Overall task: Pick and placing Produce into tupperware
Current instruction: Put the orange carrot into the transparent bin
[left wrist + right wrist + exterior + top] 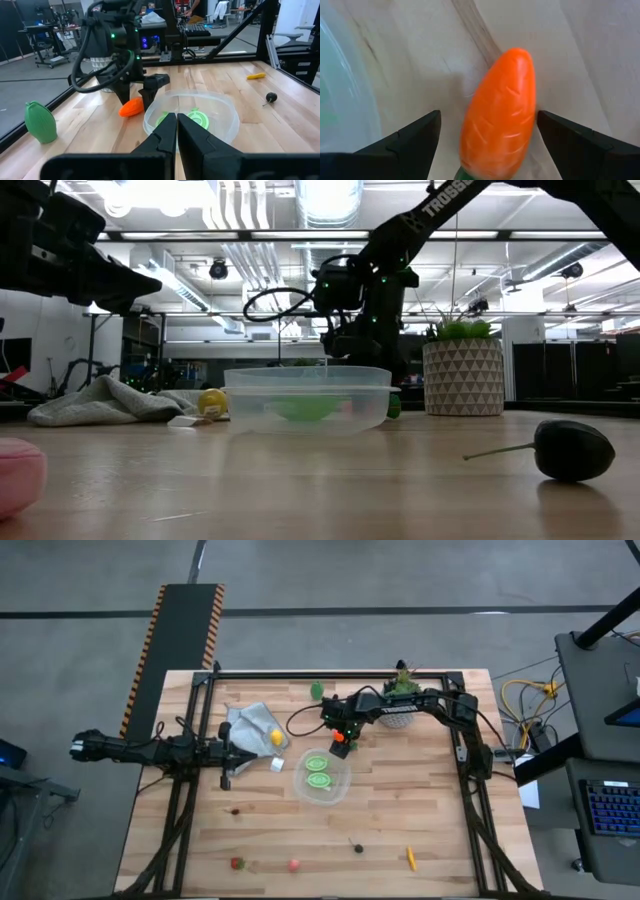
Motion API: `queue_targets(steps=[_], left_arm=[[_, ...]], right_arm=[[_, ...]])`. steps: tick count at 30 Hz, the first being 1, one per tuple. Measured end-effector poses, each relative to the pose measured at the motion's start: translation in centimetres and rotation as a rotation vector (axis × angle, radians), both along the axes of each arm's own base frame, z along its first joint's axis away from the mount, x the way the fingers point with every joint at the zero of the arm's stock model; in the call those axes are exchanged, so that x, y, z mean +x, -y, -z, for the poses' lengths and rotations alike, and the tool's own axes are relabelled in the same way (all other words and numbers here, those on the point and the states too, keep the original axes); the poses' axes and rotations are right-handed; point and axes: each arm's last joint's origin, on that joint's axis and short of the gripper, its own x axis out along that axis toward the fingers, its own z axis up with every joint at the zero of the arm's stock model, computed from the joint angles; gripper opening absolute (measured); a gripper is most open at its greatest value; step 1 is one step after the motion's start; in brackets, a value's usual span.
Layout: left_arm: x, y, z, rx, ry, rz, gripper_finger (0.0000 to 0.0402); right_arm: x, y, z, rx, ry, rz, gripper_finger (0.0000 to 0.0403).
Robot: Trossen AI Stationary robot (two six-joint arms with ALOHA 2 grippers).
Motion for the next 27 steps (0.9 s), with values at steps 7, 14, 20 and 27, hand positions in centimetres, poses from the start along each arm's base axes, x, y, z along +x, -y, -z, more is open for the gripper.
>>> queue_targets(steps=[7,14,20,27], left_arm=[[0.0,0.0,0.0,0.0,0.0,0.0,0.0],[0.0,0.0,0.0,0.0,0.0,0.0,0.0],[0.0,0.0,0.0,0.0,0.0,0.0,0.0],[0.0,0.0,0.0,0.0,0.0,0.0,0.0]], right_arm=[[-0.07,-0.03,-0.3,0.0,0.009,-0.003,0.0327],[-0.07,-0.03,-0.29,-0.003,0.008,0.001,0.0326],[-0.07,-0.03,-0.29,-0.004,0.007,0.005,0.0326],[-0.09,0.02,-0.26,-0.009,0.004,0.007,0.0279]])
